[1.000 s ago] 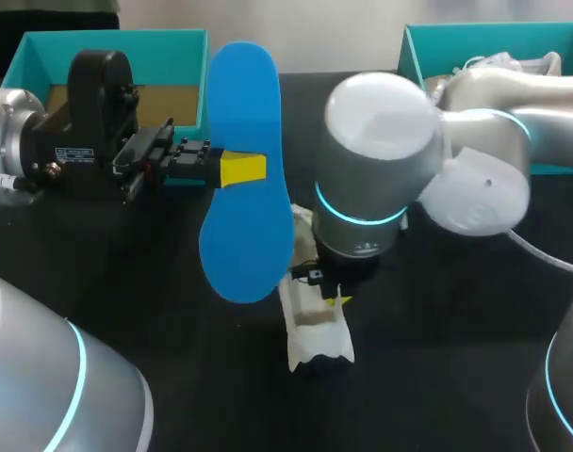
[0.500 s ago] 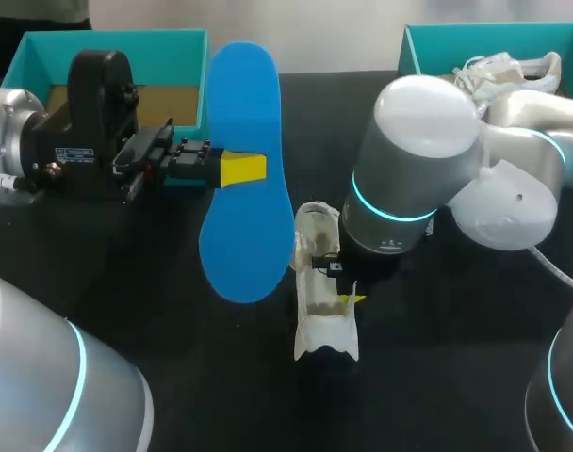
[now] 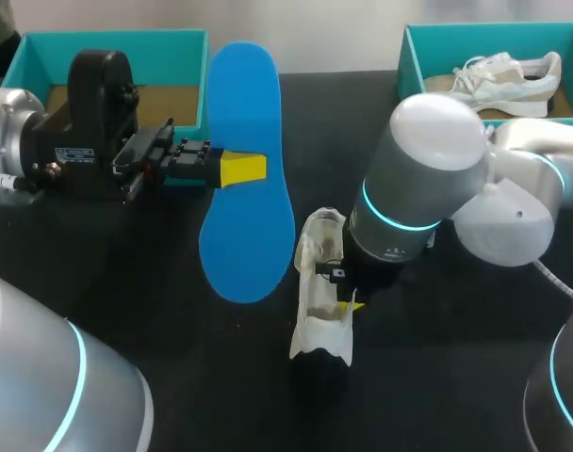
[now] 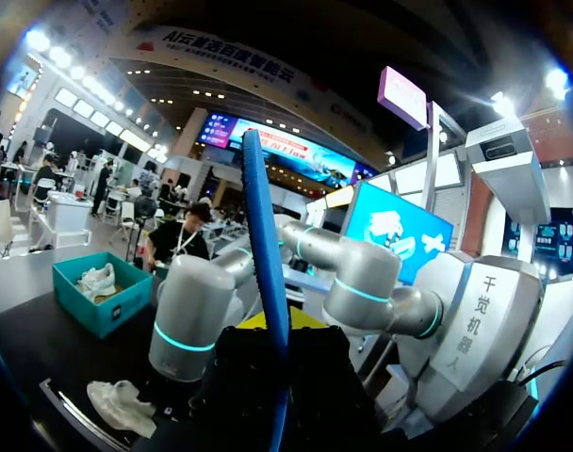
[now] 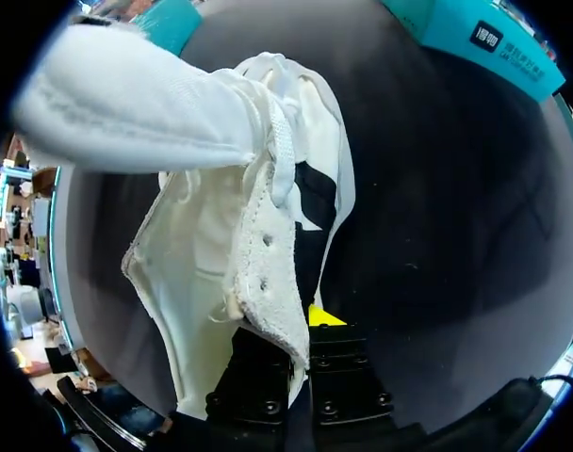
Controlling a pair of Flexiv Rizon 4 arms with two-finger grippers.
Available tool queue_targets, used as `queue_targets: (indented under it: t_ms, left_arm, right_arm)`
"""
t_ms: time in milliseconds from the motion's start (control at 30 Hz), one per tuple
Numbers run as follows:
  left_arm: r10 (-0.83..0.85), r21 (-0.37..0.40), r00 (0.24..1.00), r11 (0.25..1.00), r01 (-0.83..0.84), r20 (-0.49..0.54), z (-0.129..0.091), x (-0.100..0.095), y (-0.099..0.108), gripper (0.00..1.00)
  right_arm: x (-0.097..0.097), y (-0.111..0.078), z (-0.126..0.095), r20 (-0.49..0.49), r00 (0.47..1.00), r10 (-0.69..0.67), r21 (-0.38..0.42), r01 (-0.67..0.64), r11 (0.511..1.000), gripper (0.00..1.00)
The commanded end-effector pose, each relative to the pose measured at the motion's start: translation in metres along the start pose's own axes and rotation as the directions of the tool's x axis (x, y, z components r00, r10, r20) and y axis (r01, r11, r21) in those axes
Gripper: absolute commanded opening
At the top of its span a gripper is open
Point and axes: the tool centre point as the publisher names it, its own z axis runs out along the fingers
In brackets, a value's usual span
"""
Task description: Take the shoe out of the shoebox, open the shoe tongue, remove and reinsert the insole, then place the shoe into the shoebox
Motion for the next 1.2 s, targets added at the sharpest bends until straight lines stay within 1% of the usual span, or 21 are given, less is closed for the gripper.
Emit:
queue_targets:
  t_ms: [33, 200, 233, 267, 300, 500, 767, 867, 967, 1033, 1200]
  left_arm:
    - [0.000, -0.001, 1.000, 1.000, 0.000, 0.000, 0.001, 0.000, 0.000, 0.00]
    - [0.000, -0.001, 1.000, 1.000, 0.000, 0.000, 0.001, 0.000, 0.000, 0.00]
    - [0.000, -0.001, 1.000, 1.000, 0.000, 0.000, 0.001, 0.000, 0.000, 0.00]
    - [0.000, -0.001, 1.000, 1.000, 0.000, 0.000, 0.001, 0.000, 0.000, 0.00]
    - [0.000, -0.001, 1.000, 1.000, 0.000, 0.000, 0.001, 0.000, 0.000, 0.00]
    - [0.000, -0.001, 1.000, 1.000, 0.000, 0.000, 0.001, 0.000, 0.000, 0.00]
    - [0.000, -0.001, 1.000, 1.000, 0.000, 0.000, 0.001, 0.000, 0.000, 0.00]
    - [0.000, -0.001, 1.000, 1.000, 0.000, 0.000, 0.001, 0.000, 0.000, 0.00]
    - [0.000, -0.001, 1.000, 1.000, 0.000, 0.000, 0.001, 0.000, 0.000, 0.00]
    - [0.000, -0.001, 1.000, 1.000, 0.000, 0.000, 0.001, 0.000, 0.000, 0.00]
    - [0.000, -0.001, 1.000, 1.000, 0.000, 0.000, 0.001, 0.000, 0.000, 0.00]
  right_arm:
    - [0.000, 0.004, 0.009, -0.007, 1.000, -0.007, 0.007, 0.007, 1.000, 0.00]
    - [-0.001, 0.004, 0.008, -0.004, 1.000, -0.015, 0.013, 0.015, 1.000, 0.00]
    - [0.000, 0.004, 0.007, -0.005, 1.000, -0.017, 0.011, 0.017, 1.000, 0.10]
    - [0.000, 0.003, 0.005, -0.008, 1.000, -0.020, 0.008, 0.020, 1.000, 0.48]
    - [0.001, 0.003, 0.002, -0.007, 1.000, -0.017, 0.002, 0.017, 1.000, 1.00]
    - [0.001, -0.003, -0.022, -0.018, 1.000, -0.017, -0.027, 0.017, 1.000, 1.00]
    - [-0.002, -0.007, -0.067, -0.032, 0.999, -0.012, -0.063, 0.010, 0.998, 1.00]
    - [-0.003, -0.009, -0.082, -0.082, 0.996, -0.021, -0.099, 0.013, 0.995, 1.00]
    - [-0.005, -0.010, -0.094, -0.165, 0.984, -0.067, -0.136, 0.045, 0.990, 1.00]
    - [-0.004, -0.009, -0.103, -0.181, 0.978, -0.102, -0.139, 0.077, 0.987, 1.00]
    - [-0.004, -0.009, -0.103, -0.181, 0.978, -0.102, -0.139, 0.077, 0.987, 1.00]
